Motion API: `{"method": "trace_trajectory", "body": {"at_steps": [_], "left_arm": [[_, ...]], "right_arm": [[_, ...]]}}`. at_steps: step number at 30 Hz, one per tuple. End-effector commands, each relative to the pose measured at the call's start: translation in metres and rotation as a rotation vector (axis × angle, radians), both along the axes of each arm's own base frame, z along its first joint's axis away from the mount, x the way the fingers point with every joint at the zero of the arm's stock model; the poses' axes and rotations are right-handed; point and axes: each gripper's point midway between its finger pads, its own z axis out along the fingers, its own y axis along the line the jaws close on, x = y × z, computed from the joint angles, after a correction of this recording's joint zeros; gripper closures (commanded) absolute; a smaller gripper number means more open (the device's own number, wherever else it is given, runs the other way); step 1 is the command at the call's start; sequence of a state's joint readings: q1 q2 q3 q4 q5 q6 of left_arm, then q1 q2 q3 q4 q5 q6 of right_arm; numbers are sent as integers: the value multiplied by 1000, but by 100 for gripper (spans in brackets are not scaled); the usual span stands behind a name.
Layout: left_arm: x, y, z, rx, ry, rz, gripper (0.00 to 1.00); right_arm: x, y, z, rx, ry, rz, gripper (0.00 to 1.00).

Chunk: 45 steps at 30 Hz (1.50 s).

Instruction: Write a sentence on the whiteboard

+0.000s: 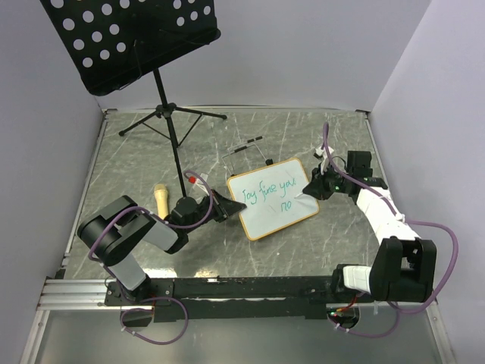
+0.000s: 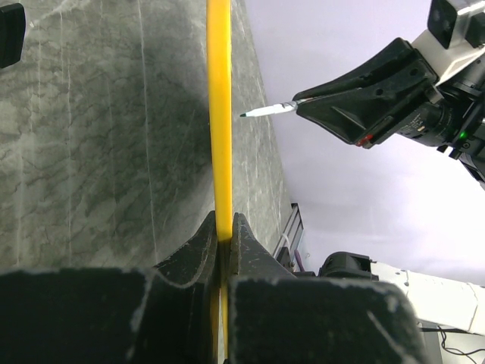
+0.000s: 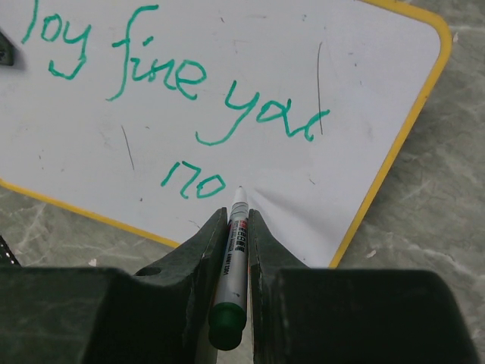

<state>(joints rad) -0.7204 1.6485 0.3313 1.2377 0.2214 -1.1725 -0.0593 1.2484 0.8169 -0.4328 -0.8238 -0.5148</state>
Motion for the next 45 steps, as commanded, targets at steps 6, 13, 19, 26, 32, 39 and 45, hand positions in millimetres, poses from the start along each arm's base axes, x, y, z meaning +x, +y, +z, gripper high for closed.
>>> {"method": "trace_trajectory", "body": {"at_steps": [6,13,19,26,32,39,45], "left_arm": [[-4,-5,88,-234,-275,-29,99],[-4,-4,89,-240,-277,-29,99],[-4,-3,89,-238,-277,-26,99],[-4,-4,90,-243,-278,-29,99],[-4,-3,90,-241,-278,-24,99],[-2,-2,88,-235,-274,-15,99],[-1,-1,89,-232,-276,-4,99]], "right_arm": [[5,0,0,5,-2,8,100],[7,2,-3,3,1,7,100],[6,6,-7,-4,15,19,100],[7,6,-11,-8,33,20,100],[4,5,-17,-18,66,27,100],[-1,4,-15,-24,70,47,100],[-7,2,-15,-14,77,56,100]]}}
